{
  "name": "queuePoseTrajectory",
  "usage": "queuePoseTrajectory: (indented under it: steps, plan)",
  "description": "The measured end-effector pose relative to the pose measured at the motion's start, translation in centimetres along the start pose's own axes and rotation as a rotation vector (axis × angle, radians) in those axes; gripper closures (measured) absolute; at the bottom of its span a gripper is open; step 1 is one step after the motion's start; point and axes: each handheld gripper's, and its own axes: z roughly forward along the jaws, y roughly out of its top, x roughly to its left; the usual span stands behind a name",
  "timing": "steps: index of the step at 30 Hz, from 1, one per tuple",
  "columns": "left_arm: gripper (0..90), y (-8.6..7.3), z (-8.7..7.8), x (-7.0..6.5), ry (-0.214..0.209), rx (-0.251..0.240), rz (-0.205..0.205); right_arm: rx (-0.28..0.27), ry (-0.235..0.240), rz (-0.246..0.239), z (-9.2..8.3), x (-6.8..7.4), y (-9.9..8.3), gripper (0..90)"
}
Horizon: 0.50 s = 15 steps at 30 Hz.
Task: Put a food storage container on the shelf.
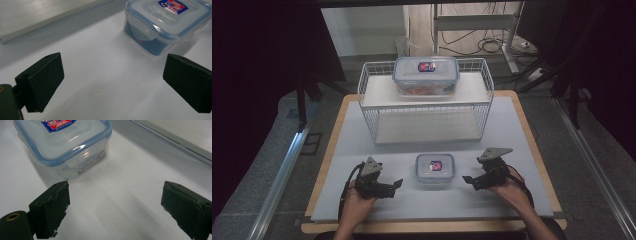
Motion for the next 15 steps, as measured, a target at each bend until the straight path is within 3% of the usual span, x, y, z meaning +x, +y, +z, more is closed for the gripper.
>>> queuePoseTrajectory:
  steps: [3,6,11,15]
  plan:
    - [3.0,1.0,0.4,0.0,-0.04,0.043,-0.046,0.015,0.025,0.045,0.1,0.0,0.4,8.3]
    - [2.4,1.7,1.0,0.2,-0.103,0.048,-0.078,0.005,0.058,0.111,0.1,-0.1,0.8,6.3]
    - [3.2,2.9,2.1,0.3,-0.16,0.065,-0.083,0.02,0.113,0.137,0.5,0.0,1.6,2.7]
    - [10.7,3.8,3.5,0.3,-0.216,0.072,-0.087,0.035,0.153,0.157,1.1,0.3,2.6,13.2]
